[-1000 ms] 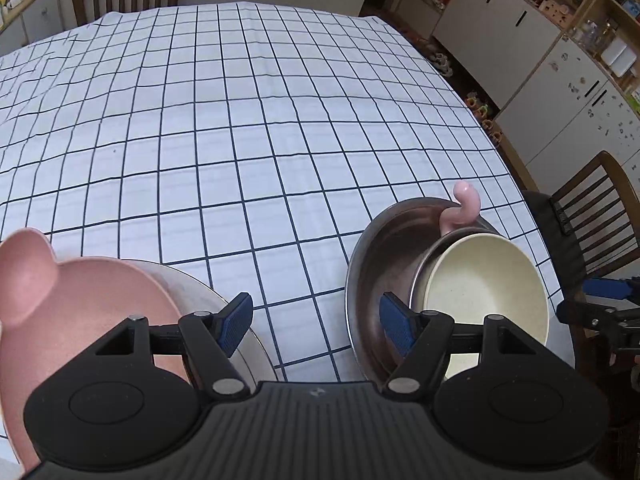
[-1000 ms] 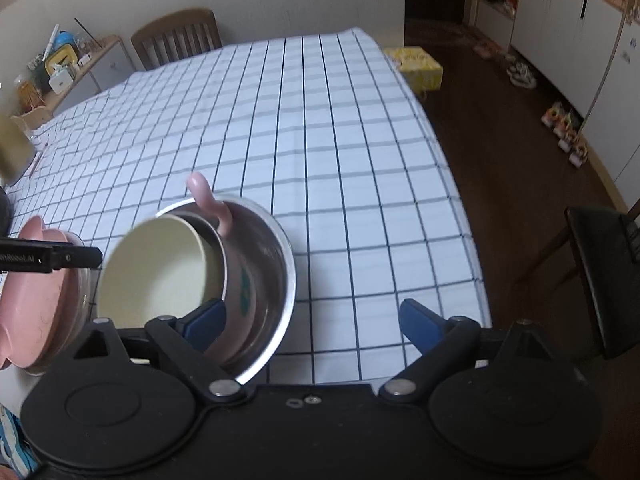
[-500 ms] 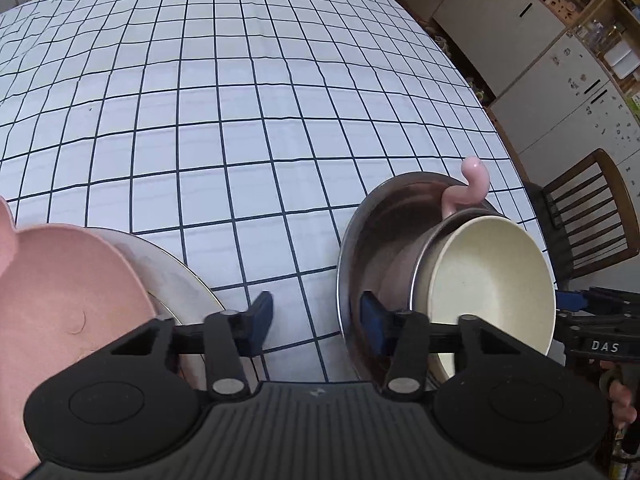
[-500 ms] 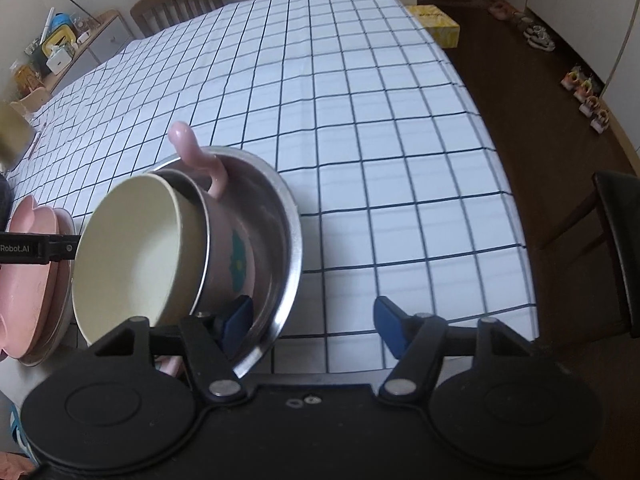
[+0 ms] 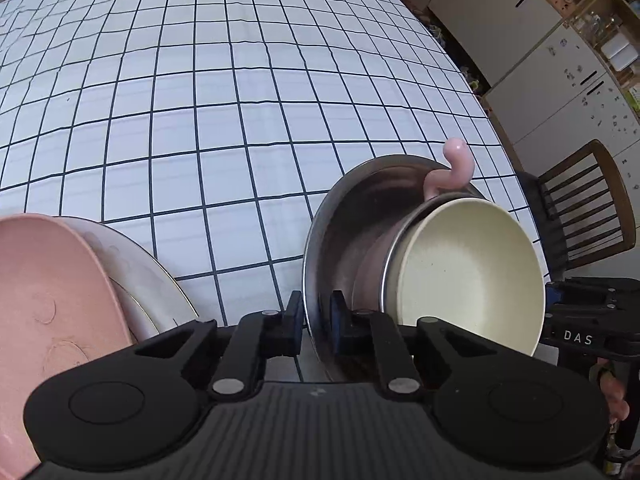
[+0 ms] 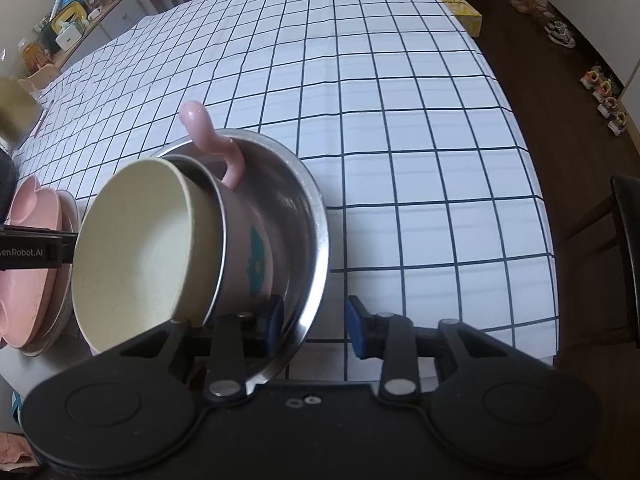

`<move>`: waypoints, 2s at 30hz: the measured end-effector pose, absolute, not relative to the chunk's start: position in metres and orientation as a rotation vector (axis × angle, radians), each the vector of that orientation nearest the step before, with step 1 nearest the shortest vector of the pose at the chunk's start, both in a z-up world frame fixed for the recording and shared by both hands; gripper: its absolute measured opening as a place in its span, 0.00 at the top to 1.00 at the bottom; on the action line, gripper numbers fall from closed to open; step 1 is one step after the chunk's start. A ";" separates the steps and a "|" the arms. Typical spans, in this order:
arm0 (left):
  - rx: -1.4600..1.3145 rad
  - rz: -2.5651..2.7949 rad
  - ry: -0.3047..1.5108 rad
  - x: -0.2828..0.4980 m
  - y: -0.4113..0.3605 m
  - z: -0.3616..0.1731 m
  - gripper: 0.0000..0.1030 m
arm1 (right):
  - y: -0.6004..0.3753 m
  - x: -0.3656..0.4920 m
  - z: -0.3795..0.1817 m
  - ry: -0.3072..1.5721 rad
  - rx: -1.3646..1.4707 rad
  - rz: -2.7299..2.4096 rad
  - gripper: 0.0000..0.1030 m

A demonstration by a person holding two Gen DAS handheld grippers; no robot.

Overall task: Organize plates and bowls
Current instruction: 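Close both grippers on the rim of the stacked dishes, then lift the whole stack with both grippers and carry it beside the black pot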

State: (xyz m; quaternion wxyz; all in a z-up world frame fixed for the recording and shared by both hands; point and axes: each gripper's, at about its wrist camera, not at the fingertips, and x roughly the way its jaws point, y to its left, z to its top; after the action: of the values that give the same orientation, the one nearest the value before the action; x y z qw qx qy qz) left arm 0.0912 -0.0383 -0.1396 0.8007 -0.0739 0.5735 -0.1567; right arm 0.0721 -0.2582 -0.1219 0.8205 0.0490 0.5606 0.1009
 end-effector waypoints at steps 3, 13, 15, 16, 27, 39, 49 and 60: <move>-0.140 -0.320 1.223 0.090 -0.040 -0.139 0.89 | -0.255 0.073 -0.121 1.200 0.097 0.232 0.79; -0.116 -0.292 1.218 0.084 -0.042 -0.137 0.89 | -0.250 0.073 -0.118 1.195 0.045 0.255 0.83; -0.127 -0.286 1.216 0.083 -0.039 -0.136 0.89 | -0.248 0.073 -0.116 1.185 0.033 0.268 0.83; -0.134 -0.283 1.215 0.082 -0.037 -0.134 0.89 | -0.248 0.072 -0.115 1.182 0.029 0.275 0.84; -0.172 -0.249 1.148 0.063 -0.015 -0.097 0.89 | -0.240 0.073 -0.083 1.159 0.034 0.327 0.85; -0.206 -0.148 1.076 0.047 0.036 -0.046 0.89 | -0.195 0.083 -0.036 1.106 -0.017 0.402 0.86; -0.230 -0.014 1.042 0.022 0.099 -0.027 0.89 | -0.127 0.096 -0.023 1.084 -0.068 0.514 0.86; -0.257 0.116 1.074 -0.004 0.164 -0.043 0.89 | -0.045 0.102 -0.047 1.124 -0.106 0.619 0.86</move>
State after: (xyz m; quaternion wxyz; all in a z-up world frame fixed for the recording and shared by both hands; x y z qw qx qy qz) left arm -0.0039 0.1644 -0.0426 0.8497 -0.1222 0.5099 0.0551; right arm 0.1022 -0.0452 -0.0470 0.7998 -0.0496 0.5239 0.2886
